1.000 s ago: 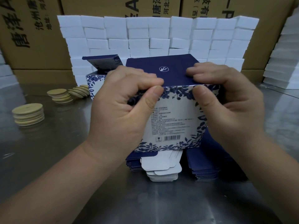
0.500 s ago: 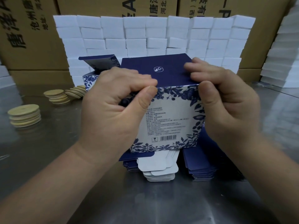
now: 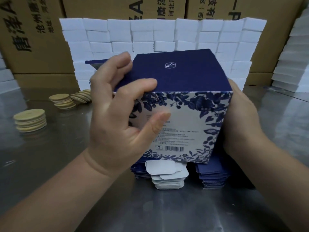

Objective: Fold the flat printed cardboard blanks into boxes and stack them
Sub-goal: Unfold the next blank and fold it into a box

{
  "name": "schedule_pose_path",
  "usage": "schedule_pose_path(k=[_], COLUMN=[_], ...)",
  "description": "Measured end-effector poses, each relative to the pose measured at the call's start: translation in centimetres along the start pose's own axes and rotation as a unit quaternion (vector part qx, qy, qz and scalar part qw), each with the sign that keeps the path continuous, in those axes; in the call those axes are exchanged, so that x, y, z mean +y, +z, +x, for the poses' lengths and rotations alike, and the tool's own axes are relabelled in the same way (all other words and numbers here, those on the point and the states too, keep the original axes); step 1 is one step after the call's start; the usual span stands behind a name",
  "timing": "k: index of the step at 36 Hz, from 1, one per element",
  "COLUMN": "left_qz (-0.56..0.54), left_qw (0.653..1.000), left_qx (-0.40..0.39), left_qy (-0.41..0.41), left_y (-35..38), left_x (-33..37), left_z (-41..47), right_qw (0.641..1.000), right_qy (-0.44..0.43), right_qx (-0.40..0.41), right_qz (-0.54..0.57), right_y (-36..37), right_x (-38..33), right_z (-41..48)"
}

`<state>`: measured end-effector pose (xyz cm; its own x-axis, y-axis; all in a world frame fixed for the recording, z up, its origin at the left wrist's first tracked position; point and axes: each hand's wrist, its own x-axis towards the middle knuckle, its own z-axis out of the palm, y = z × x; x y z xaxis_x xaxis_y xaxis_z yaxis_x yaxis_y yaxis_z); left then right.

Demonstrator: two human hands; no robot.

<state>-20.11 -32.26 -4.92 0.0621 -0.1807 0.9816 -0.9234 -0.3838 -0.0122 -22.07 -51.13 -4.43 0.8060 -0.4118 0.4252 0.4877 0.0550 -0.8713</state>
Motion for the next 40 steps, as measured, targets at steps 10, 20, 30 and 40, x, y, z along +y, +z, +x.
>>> schedule_pose_path(k=[10, 20, 30, 40], left_qz=[0.012, -0.251, -0.234, -0.073], left_qw=[0.988, 0.842, 0.890, 0.920], left_qx=[0.033, 0.081, -0.124, -0.031], left_qy=[-0.150, -0.472, -0.372, -0.384], left_y=[0.5, 1.4, 1.6, 0.8], left_x=[-0.7, -1.7, -2.3, -1.9], left_z=[-0.2, 0.1, -0.7, -0.1], right_qw=[0.999, 0.992, 0.997, 0.977], right_qy=[-0.037, -0.123, 0.016, -0.093], right_qx=[0.031, 0.011, -0.065, -0.031], right_qz=[-0.010, -0.035, -0.042, -0.187], right_y=[0.1, 0.0, -0.2, -0.3], right_x=[-0.4, -0.6, -0.1, 0.2], right_z=[0.1, -0.1, 0.4, 0.1])
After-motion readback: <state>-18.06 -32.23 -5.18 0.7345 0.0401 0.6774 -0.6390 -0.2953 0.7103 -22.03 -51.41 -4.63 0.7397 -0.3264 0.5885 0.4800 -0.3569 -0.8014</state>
